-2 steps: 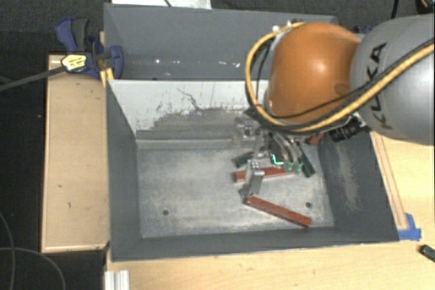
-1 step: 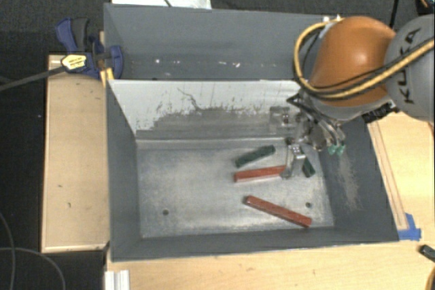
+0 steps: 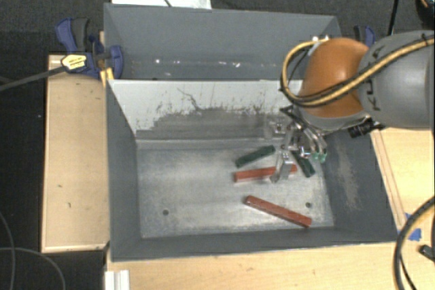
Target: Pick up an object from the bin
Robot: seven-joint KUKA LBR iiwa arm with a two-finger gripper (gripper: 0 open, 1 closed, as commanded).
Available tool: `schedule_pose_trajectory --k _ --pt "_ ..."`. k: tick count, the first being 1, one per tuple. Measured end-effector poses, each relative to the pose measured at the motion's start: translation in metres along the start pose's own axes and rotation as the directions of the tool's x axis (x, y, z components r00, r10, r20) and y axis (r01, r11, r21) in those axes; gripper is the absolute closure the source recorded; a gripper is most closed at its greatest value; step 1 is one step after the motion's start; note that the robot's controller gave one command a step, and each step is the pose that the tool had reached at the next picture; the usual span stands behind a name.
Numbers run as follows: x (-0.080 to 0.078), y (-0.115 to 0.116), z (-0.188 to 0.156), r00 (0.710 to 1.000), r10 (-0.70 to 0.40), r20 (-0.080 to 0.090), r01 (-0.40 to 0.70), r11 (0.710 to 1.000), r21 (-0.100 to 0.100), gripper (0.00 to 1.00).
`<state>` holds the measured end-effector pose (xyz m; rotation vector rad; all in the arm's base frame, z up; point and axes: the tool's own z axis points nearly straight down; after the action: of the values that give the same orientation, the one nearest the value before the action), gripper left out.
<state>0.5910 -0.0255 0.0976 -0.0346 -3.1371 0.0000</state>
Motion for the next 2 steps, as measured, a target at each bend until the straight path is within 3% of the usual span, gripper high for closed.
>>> schedule_pose_trajectory --k 1,2 --pt "0.0082 0.0475 0.0280 0.973 -0.232 0.003 0.232 0.973 -0.001 0.00" --pt "0.0073 0.0457 0.0266 0.974 -0.226 0.005 0.226 0.974 0.000 1.00"
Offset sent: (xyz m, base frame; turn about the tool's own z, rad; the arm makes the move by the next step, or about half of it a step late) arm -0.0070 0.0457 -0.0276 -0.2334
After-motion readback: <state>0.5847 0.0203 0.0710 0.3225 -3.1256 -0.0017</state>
